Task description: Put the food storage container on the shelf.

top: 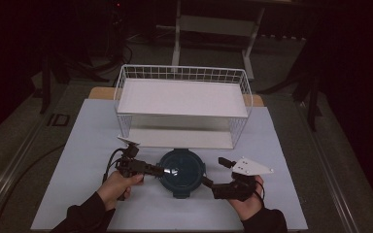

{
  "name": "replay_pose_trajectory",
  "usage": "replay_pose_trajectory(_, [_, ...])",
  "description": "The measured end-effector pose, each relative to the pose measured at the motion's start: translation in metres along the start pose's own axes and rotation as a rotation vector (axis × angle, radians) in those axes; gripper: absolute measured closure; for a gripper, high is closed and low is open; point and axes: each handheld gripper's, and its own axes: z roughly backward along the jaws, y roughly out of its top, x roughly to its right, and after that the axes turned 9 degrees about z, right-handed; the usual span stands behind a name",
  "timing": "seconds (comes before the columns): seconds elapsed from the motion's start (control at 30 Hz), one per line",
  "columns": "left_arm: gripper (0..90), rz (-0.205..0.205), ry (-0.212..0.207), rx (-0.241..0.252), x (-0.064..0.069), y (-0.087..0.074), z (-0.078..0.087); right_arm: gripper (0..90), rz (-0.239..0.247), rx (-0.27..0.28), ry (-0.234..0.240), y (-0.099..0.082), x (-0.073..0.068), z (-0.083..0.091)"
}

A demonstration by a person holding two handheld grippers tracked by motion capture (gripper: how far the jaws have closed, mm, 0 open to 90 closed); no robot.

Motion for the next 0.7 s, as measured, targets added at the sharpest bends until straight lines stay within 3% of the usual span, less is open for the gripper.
replay_pose_trajectory(0.1, [50.4, 0.005, -0.014, -0.002, -0.002, 0.0, 0.001, 11.1, -0.003, -0.004, 0.002, -0.001, 0.0, 0.0])
replay_pose_trajectory(0.2, [50.8, -0.011, -0.012, 0.0, -0.001, -0.002, 0.001, 11.1, -0.049, -0.023, 0.023, -0.003, 0.004, -0.002])
replay_pose_trajectory(0.43, [53.2, -0.064, -0.004, 0.022, 0.005, -0.01, 0.005, 15.8, -0.23, -0.083, 0.1, -0.012, 0.018, -0.01])
replay_pose_trajectory(0.5, [53.4, -0.078, -0.004, 0.026, 0.006, -0.013, 0.006, 18.9, -0.253, -0.092, 0.112, -0.013, 0.019, -0.012])
replay_pose_trajectory(0.53, [53.8, -0.083, -0.006, 0.027, 0.006, -0.014, 0.007, 22.3, -0.311, -0.111, 0.139, -0.016, 0.023, -0.014])
replay_pose_trajectory(0.57, [54.2, -0.088, -0.005, 0.029, 0.007, -0.015, 0.007, 23.3, -0.337, -0.121, 0.154, -0.018, 0.024, -0.015])
replay_pose_trajectory(0.7, [54.8, -0.13, 0.003, 0.034, 0.012, -0.018, 0.008, 29.8, -0.395, -0.165, 0.181, -0.023, 0.03, -0.02])
